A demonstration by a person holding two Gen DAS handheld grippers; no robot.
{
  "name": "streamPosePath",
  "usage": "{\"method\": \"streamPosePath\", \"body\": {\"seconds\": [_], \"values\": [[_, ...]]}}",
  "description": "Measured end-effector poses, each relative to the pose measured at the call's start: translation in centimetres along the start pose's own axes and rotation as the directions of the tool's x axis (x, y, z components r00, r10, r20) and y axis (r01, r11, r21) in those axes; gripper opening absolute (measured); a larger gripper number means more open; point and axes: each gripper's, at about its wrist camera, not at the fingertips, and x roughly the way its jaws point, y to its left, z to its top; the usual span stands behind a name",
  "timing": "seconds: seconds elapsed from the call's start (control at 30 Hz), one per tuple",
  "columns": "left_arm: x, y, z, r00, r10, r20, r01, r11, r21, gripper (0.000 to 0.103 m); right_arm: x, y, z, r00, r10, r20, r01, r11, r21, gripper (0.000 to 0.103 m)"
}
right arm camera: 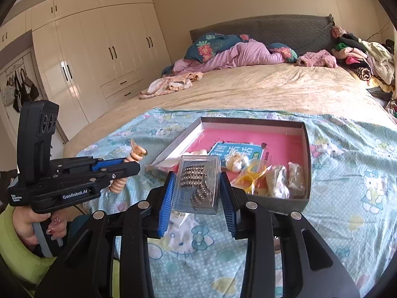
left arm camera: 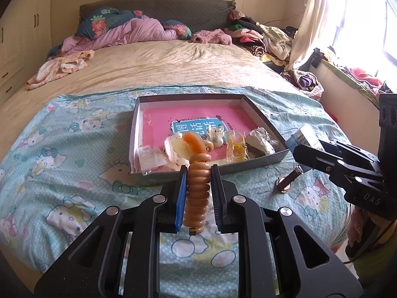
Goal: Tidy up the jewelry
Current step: 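Carry the hair tie and pin box into the grey box and open both tools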
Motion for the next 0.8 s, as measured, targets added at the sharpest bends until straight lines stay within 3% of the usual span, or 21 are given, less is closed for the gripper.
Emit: {"method": "streamPosePath", "body": {"seconds": [0.33,0.8], "values": [[2.6,-0.1,2.1,1.000,-0.003,-0.013,0.003,1.000,0.007,0.011,1.6,-2.5,2.2,0.999,-0.027,0.021,0.026,1.000,0.014,0.034],[7.4,0.0,3.7,0.998,-0.010,-0.067,0.011,1.000,0.015,0.011,5.3,-5.7,3.3,0.998,-0.065,-0.020,0.066,0.997,0.049,0.034]]}}
